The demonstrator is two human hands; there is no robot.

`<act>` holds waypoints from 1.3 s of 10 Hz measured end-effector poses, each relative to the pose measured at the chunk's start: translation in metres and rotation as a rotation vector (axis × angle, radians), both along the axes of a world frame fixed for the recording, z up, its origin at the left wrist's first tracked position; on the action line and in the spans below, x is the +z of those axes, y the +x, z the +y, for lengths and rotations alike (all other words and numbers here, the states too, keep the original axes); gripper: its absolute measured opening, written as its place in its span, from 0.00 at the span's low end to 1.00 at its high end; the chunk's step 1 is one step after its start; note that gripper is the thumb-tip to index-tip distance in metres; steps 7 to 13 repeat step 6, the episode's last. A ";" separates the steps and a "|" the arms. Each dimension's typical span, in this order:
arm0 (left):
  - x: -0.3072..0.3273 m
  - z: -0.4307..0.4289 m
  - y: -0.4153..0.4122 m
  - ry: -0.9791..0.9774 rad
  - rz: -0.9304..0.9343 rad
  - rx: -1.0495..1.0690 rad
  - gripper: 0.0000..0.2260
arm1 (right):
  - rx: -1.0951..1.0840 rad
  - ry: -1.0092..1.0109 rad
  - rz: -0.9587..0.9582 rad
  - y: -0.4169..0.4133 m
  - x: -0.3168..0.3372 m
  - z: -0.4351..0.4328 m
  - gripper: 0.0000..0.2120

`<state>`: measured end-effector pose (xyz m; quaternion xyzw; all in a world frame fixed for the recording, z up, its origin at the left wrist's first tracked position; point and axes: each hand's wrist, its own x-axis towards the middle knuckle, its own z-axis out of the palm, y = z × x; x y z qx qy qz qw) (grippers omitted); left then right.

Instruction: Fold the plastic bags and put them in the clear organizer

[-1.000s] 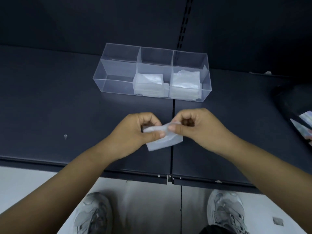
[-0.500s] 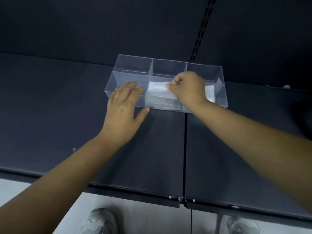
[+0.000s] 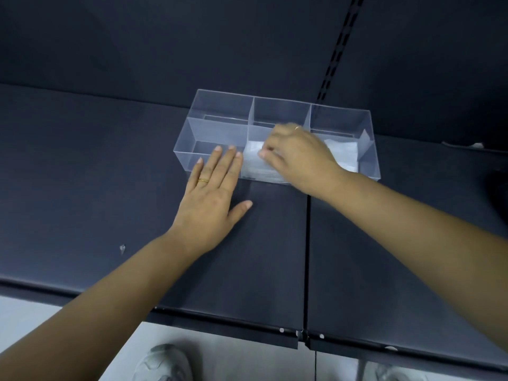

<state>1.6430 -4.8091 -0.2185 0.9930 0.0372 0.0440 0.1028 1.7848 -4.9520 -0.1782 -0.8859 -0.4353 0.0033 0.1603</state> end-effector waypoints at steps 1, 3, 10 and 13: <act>-0.004 0.000 0.000 0.007 -0.010 0.001 0.35 | 0.111 -0.228 -0.027 -0.006 -0.004 -0.002 0.23; -0.007 0.000 -0.001 0.025 -0.022 -0.004 0.35 | 0.089 -0.272 0.239 -0.001 -0.003 0.004 0.30; 0.008 0.004 -0.005 -0.002 0.084 0.010 0.35 | 0.049 -0.128 0.238 -0.023 0.017 -0.020 0.27; 0.008 0.004 -0.005 -0.002 0.084 0.010 0.35 | 0.049 -0.128 0.238 -0.023 0.017 -0.020 0.27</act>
